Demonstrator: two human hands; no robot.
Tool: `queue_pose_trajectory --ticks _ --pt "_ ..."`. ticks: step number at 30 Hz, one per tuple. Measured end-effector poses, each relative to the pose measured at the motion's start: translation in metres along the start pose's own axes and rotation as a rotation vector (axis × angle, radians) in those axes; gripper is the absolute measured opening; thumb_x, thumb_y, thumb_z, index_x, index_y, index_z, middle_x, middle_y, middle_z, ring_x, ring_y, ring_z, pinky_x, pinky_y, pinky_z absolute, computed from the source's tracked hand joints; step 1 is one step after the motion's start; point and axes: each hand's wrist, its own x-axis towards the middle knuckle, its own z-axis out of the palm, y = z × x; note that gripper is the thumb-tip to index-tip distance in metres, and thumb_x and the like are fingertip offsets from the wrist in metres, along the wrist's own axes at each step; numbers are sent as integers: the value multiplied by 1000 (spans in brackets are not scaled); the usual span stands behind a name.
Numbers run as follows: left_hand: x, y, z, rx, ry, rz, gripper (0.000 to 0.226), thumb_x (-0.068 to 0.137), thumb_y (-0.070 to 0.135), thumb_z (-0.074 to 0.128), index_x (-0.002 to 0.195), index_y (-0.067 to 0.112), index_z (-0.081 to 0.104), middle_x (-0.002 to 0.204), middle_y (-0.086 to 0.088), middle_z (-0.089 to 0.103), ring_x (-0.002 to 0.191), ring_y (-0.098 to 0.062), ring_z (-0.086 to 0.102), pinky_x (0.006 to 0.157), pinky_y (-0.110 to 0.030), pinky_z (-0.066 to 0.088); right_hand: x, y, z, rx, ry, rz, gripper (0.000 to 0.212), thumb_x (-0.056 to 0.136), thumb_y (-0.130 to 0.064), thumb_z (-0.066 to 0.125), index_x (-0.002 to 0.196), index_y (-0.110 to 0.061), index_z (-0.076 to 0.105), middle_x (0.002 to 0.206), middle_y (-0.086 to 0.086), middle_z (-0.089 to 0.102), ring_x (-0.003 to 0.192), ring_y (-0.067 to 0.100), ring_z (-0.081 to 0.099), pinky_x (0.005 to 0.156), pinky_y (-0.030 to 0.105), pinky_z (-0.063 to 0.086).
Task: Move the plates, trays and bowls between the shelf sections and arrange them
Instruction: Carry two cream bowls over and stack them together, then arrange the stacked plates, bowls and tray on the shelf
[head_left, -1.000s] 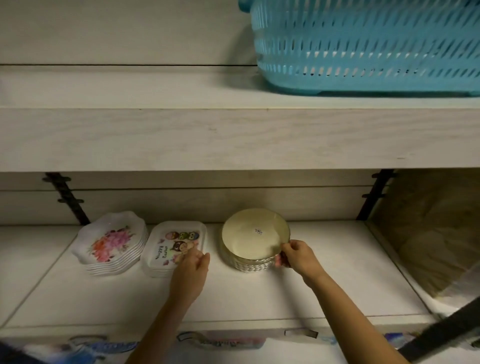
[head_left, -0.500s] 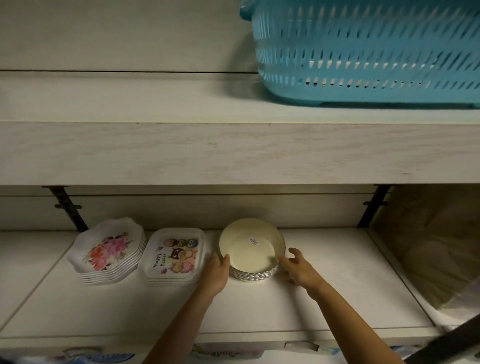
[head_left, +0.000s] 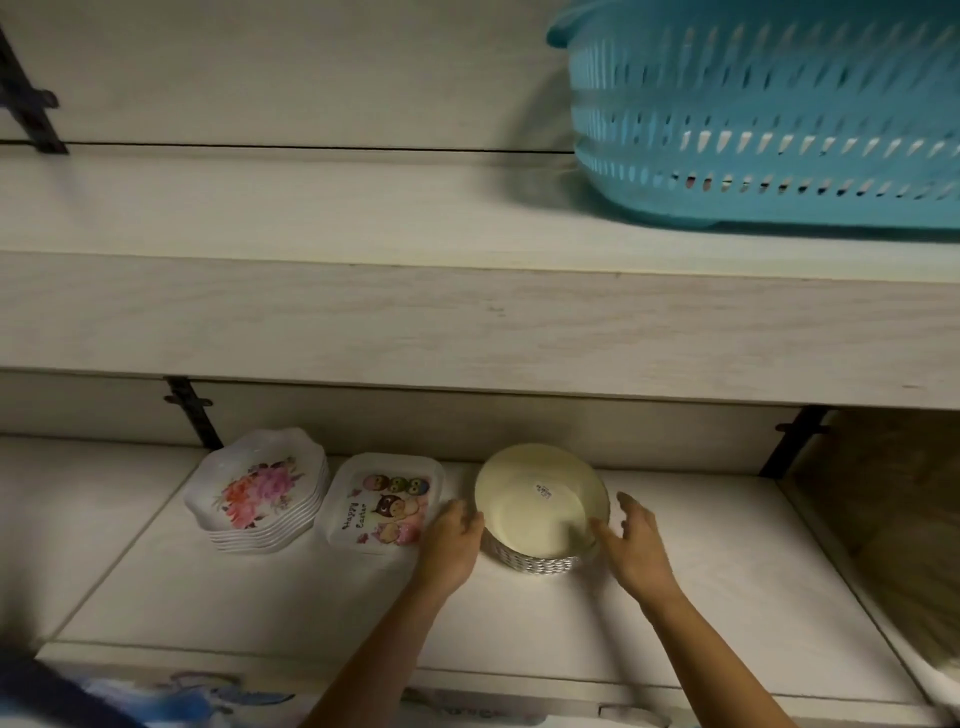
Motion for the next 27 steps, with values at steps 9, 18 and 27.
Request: queue_pose_trajectory --ticks 9,18,27 --pt "-9 -31 -88 29 360 126 19 92 16 50 105 8 62 101 -10 66 93 -27 64 78 -33 54 -34 -92 44 -11 33 -290 37 88 -12 56 125 -8 49 125 10 52 110 25 52 88 32 43" --pt "4 -101 -205 125 627 12 51 76 40 45 106 2 63 102 -18 65 99 -36 58 85 -47 52 -54 -158 150 46 -266 -262 27 87 -8 50 112 -16 56 104 5 62 88 23 64 81 38 55" --pt "33 -136 -262 -185 273 -305 63 89 22 56 142 1 29 142 -23 43 124 -36 47 101 -38 38 -78 -194 254 -80 -426 -53 48 91 -42 46 119 -4 47 113 19 65 101 33 64 89 38 50"
